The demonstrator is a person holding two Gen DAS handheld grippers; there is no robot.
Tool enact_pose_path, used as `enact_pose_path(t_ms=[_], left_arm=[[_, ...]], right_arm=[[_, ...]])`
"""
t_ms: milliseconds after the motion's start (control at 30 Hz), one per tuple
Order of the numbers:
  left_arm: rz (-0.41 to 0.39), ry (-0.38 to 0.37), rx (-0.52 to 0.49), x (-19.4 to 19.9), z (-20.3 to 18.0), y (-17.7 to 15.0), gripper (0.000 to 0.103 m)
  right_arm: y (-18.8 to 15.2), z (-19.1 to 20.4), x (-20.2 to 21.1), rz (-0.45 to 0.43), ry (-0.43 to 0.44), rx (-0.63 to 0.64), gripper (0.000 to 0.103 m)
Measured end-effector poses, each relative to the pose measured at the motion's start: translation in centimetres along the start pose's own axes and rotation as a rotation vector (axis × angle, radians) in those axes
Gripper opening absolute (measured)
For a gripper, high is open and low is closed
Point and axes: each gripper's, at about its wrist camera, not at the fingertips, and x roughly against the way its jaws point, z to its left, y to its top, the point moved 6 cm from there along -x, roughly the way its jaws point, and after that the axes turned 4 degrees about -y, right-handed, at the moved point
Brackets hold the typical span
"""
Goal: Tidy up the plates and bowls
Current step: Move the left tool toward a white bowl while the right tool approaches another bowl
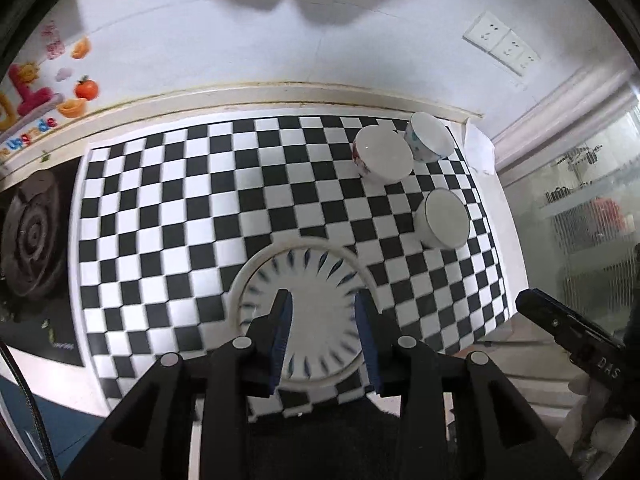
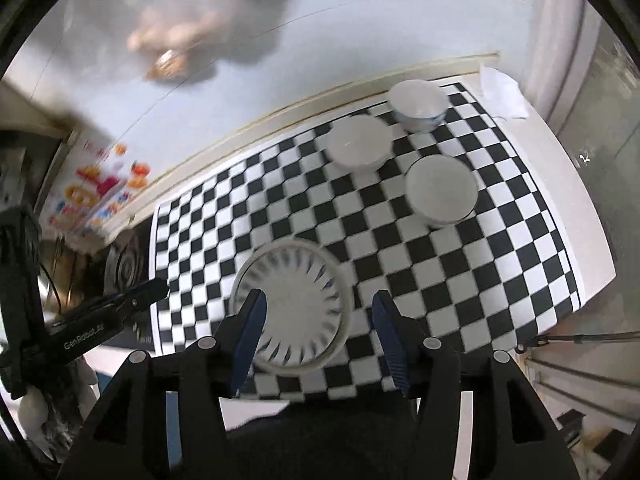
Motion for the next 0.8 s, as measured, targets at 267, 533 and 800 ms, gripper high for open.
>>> enact_pose_path(t_ms=[267,533,800], left_arm=[[0.074,0.005,0.120,-9.0,-1.2,7.2,0.030],[0.211,-0.040,0.143,-19.1,-7.6,6.7,0.030],[0.312,-0.090,0.125,-27.4,-13.1,7.4,0.024]], right_arm=[[9.0,-9.2,-10.2,0.079,-0.049,-0.071,0.058],[12.5,-18.7,-19.8,0.239,-0.042,-0.130,0.057],[11.9,-20.7,-24.6,0.346,-0.010,-0.063,0.021]])
